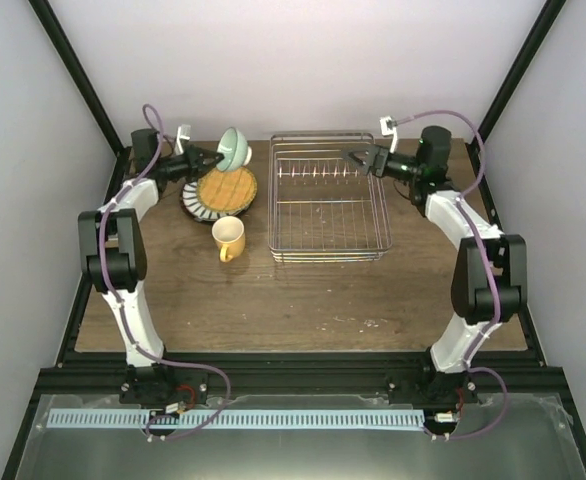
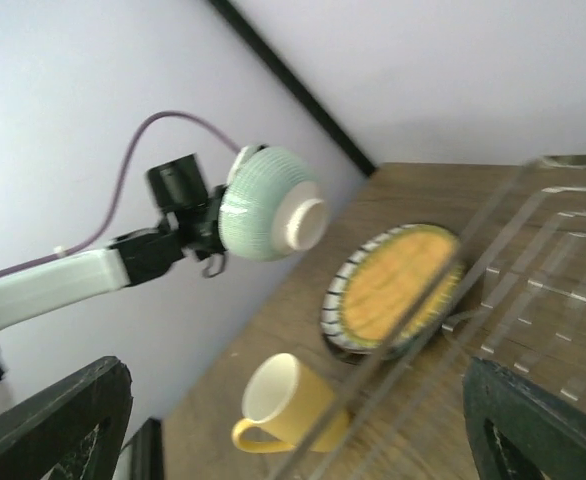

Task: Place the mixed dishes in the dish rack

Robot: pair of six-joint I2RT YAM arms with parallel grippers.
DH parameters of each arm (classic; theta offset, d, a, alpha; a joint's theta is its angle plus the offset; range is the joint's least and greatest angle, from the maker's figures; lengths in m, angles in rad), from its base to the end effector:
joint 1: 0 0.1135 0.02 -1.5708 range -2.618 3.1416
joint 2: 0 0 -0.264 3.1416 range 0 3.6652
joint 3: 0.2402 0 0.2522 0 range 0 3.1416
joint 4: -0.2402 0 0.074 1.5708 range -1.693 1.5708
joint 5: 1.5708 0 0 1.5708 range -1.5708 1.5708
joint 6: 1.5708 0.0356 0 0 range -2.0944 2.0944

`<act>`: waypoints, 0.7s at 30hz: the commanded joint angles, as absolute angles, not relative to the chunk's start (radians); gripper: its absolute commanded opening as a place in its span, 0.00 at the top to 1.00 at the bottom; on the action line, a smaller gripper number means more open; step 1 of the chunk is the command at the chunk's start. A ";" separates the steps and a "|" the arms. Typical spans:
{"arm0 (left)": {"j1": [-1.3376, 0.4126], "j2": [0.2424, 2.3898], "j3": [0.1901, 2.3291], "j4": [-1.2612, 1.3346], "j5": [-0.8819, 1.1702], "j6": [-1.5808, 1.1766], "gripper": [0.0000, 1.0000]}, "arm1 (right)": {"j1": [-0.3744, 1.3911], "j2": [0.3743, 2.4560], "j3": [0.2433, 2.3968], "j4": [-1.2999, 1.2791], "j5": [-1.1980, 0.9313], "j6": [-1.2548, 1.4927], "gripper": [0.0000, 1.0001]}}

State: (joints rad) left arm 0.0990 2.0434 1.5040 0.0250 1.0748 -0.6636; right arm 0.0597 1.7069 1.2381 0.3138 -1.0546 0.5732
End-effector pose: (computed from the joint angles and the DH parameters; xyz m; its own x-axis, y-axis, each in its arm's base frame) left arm 0.4612 0.0143 0.2295 -0.8260 -0.3766 -0.4193 0.2616 0.4027 -0.8771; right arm 0.3894 0.0543 0.3038 -0.6106 0.2317 -0.7573 -0.6618 0.3759 0.6486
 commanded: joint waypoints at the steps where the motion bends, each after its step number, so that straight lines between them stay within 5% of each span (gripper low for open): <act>1: 0.026 1.997 1.521 0.327 1.202 -0.875 1.00 | 0.148 1.786 1.349 0.511 -1.234 0.777 0.08; 11: -0.066 2.051 1.506 0.772 1.189 -1.197 1.00 | 0.265 1.948 1.384 0.925 -1.271 1.154 0.07; 21: -0.096 2.052 1.497 0.872 1.205 -1.268 1.00 | 0.286 2.041 1.369 1.259 -1.215 1.390 0.02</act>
State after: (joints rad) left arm -0.0807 2.0506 1.5028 0.7399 1.1847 -1.2091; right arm 0.2775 1.9987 1.3418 1.0286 -1.2335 1.2369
